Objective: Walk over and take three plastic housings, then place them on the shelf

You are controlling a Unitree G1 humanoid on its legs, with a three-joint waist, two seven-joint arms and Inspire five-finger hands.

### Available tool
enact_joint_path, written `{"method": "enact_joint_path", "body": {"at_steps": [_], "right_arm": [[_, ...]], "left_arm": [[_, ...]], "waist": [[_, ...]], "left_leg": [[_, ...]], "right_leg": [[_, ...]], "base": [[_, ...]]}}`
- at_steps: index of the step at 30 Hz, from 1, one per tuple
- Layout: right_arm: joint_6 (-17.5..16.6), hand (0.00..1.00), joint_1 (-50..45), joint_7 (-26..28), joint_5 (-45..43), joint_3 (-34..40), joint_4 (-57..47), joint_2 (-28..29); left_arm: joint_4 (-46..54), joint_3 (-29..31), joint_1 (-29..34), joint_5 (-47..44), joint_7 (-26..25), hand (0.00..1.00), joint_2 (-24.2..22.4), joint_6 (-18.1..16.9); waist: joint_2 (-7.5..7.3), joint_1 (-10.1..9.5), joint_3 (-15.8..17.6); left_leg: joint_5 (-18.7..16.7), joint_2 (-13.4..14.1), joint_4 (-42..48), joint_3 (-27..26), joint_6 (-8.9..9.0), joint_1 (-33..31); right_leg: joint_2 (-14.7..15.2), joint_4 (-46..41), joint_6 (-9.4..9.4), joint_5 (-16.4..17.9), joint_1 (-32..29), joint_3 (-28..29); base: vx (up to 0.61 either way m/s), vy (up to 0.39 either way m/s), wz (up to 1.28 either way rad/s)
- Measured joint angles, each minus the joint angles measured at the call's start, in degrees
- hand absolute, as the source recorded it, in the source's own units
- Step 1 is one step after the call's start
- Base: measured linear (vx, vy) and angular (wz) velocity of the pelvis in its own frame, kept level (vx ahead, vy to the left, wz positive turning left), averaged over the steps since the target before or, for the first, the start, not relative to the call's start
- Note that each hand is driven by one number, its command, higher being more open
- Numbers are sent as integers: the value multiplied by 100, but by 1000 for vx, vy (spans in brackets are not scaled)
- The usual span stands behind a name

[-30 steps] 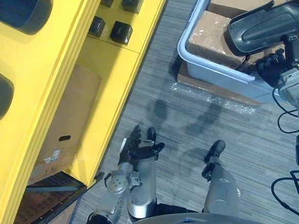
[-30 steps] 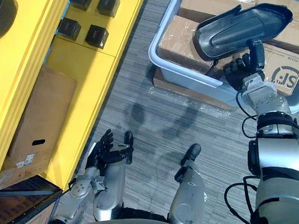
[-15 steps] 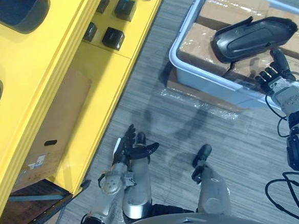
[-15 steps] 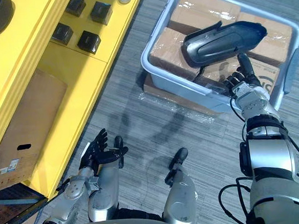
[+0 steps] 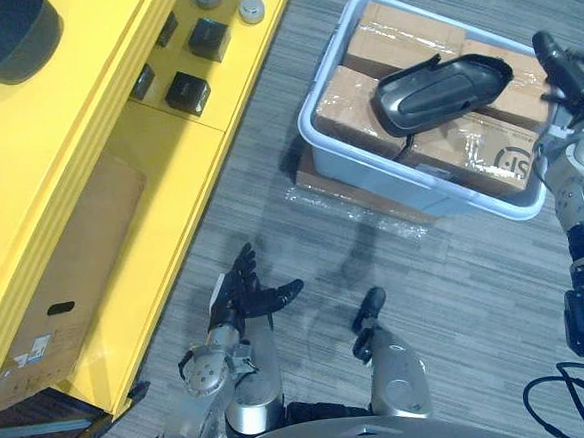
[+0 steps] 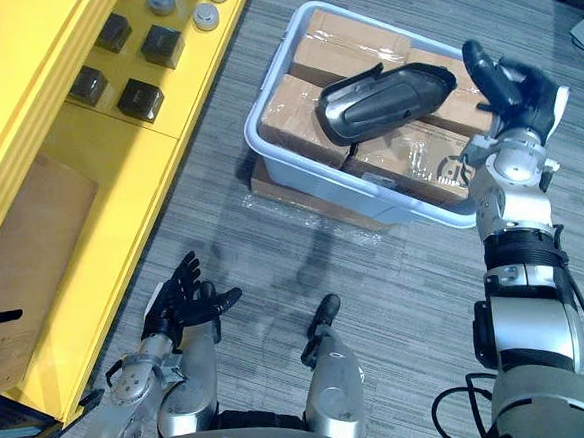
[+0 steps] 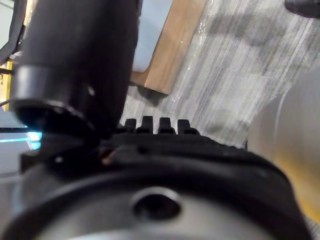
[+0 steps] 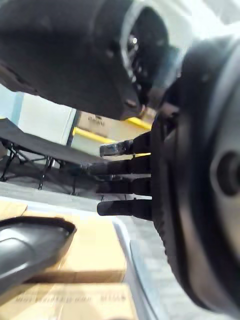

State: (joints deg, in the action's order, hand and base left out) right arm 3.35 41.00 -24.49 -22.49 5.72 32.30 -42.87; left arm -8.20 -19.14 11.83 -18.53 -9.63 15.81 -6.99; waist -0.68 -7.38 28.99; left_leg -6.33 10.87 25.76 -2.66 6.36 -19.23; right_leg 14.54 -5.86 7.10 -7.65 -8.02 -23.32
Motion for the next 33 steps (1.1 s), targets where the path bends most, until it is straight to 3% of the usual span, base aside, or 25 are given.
{"method": "enact_joint_path", "body": {"at_steps": [3,8,12,15,20,23,28,33], "right_arm": [[144,100,-12,1,539,-68,-283,0],[1077,100,-34,51,117,-374,-251,31],[1298,100,-25,87,107,-420,341,89],[1380,100,135,183,715,-560,726,89],[1164,100,719,577,1322,-1148,1007,-31],[680,100,1017,839,1283,-1674,1007,-246],[173,100,1283,1177,1322,-2062,949,-285],[81,100,1280,1522,1543,-2441,950,-285]], "left_arm": [[8,0,-5,115,38,100,-1,0],[43,72,0,116,42,100,0,46],[92,99,-4,115,43,100,8,101],[90,94,0,115,87,100,8,114],[74,92,1,114,202,100,10,113],[31,79,-9,112,250,100,10,110],[-70,77,-9,110,255,100,11,106],[-69,93,-14,110,257,100,4,104]], "waist": [[-50,0,-6],[-150,-52,-1],[-150,-56,-2],[-144,-62,-4],[-135,-43,-7],[-114,-149,-12],[-71,-247,-14],[4,-310,-13]], "left_leg": [[-14,17,-2,-25,4,21],[-33,68,-10,-40,26,48],[-32,68,-13,-39,27,56],[-30,70,-8,-37,26,56],[-24,66,-10,14,13,14],[1,53,-21,58,26,-27],[77,-20,-108,132,24,-47],[77,-33,-108,133,23,-54]], "right_leg": [[-12,6,0,-1,0,25],[-57,4,-13,7,5,72],[-58,-9,-15,9,12,72],[-58,-15,-16,11,13,60],[-59,-7,-16,11,11,1],[-60,2,-13,10,2,-31],[-14,3,-12,11,9,-147],[-2,-2,-10,13,10,-156]], "base": [[14,18,-6],[7,4,-2],[0,0,0],[0,0,0],[-13,7,5],[-3,2,7],[25,9,11],[7,3,1]]}}
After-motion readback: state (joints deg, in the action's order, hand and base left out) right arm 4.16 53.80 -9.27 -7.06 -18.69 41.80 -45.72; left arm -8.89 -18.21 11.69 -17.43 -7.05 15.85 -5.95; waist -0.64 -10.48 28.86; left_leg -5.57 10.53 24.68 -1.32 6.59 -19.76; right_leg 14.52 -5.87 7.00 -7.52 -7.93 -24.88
